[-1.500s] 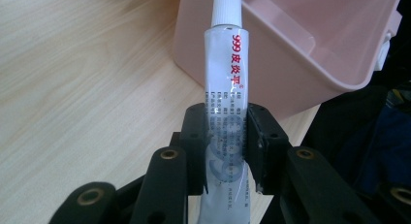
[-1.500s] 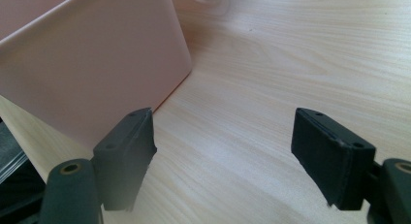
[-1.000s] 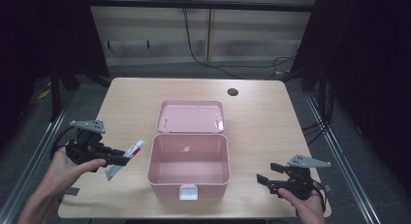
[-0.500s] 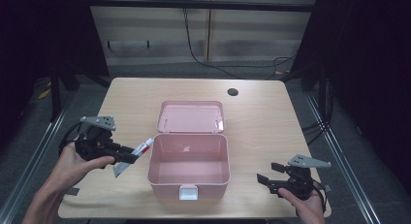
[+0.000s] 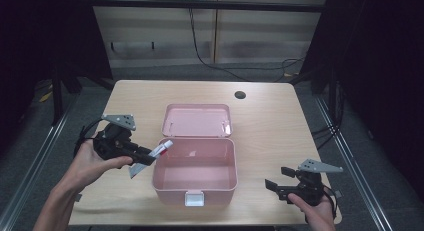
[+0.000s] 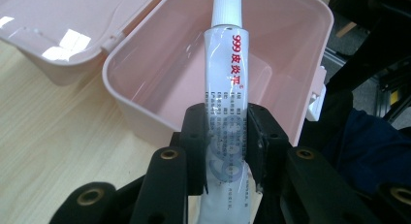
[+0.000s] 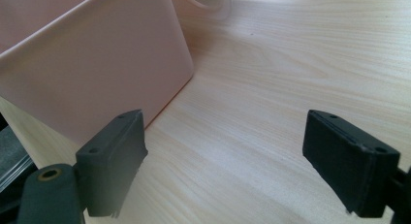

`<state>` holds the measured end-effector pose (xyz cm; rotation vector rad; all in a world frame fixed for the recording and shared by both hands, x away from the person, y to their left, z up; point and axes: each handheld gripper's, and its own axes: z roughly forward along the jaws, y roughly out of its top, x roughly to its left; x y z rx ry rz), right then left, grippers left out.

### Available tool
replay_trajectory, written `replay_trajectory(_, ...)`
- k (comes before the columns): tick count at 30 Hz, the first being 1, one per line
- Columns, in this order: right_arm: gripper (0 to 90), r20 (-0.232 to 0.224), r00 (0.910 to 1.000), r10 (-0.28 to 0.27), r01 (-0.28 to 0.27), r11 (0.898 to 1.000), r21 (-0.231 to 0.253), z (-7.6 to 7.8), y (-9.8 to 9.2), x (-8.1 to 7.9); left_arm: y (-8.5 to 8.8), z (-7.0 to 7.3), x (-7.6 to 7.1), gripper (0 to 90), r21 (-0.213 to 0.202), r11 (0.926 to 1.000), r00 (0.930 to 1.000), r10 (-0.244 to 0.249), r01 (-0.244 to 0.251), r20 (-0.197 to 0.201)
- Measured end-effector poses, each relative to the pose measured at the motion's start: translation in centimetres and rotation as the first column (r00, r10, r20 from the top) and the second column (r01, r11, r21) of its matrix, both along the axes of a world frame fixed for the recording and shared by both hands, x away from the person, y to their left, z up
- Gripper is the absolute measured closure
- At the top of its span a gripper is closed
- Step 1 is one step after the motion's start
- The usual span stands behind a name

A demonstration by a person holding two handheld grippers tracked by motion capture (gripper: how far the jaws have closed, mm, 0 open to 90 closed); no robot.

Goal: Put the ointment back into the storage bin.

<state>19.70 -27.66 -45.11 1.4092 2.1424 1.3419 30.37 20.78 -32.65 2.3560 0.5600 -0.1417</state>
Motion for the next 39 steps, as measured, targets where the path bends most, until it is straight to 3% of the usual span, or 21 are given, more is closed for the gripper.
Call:
replay_trajectory(7,14.6,-0.007,0.9999,-0.008,0.008,1.000,-0.002,0.0,-0.1,0.0,-1.7,0.6,0.3,71.0,0.030,0.9989,0.9994,-0.036,0.036,0.002)
replay_trajectory(8,14.5,-0.008,0.9999,-0.011,0.011,1.000,-0.002,0.0,-0.1,0.0,-1.9,0.8,0.4,71.0,0.046,0.9972,0.9982,-0.060,0.060,0.006)
replay_trajectory(13,14.5,-0.010,0.9999,-0.008,0.008,1.000,0.003,0.0,-0.1,0.0,-3.1,0.9,0.4,71.0,0.057,0.9967,0.9981,-0.058,0.057,0.020)
replay_trajectory(18,14.5,-0.010,0.9999,-0.004,0.005,1.000,0.006,0.0,-0.1,0.0,-4.4,0.7,0.4,70.9,0.091,0.9916,0.9953,-0.094,0.092,0.022)
replay_trajectory(22,14.5,-0.013,0.9999,-0.007,0.007,1.000,0.005,0.0,-0.1,0.0,-5.5,0.5,0.2,70.9,0.109,0.9900,0.9955,-0.093,0.090,0.020)
replay_trajectory(23,14.5,-0.011,0.9999,-0.008,0.008,1.000,0.006,0.0,-0.1,0.0,-5.6,0.7,0.4,70.9,0.134,0.9833,0.9912,-0.128,0.123,0.033)
replay_trajectory(25,14.5,-0.015,0.9999,-0.007,0.007,1.000,0.008,0.0,-0.1,0.0,-6.1,0.8,0.2,70.9,0.110,0.9880,0.9932,-0.113,0.109,0.029)
replay_trajectory(26,14.5,-0.017,0.9998,-0.007,0.007,1.000,0.009,0.0,-0.1,0.0,-6.3,1.0,0.3,70.9,0.130,0.9826,0.9898,-0.138,0.133,0.034)
replay_trajectory(29,14.5,-0.021,0.9998,-0.004,0.005,1.000,0.015,0.0,-0.1,0.0,-7.1,1.1,0.1,71.0,0.128,0.9820,0.9892,-0.144,0.139,0.028)
replay_trajectory(32,14.5,-0.019,0.9998,-0.002,0.003,1.000,0.015,0.0,-0.2,0.0,-8.1,1.2,0.1,70.9,0.158,0.9735,0.9847,-0.172,0.165,0.028)
replay_trajectory(34,14.4,-0.019,0.9998,-0.002,0.003,1.000,0.014,0.0,-0.2,0.0,-8.6,1.1,0.0,70.9,0.162,0.9733,0.9852,-0.169,0.162,0.029)
replay_trajectory(35,14.4,-0.019,0.9998,-0.001,0.002,1.000,0.016,0.0,-0.2,0.0,-8.7,1.1,0.2,70.9,0.171,0.9691,0.9823,-0.185,0.178,0.029)
replay_trajectory(39,14.4,-0.020,0.9998,-0.002,0.002,1.000,0.016,0.0,-0.2,0.0,-9.5,0.6,0.4,70.9,0.185,0.9644,0.9808,-0.195,0.189,0.015)
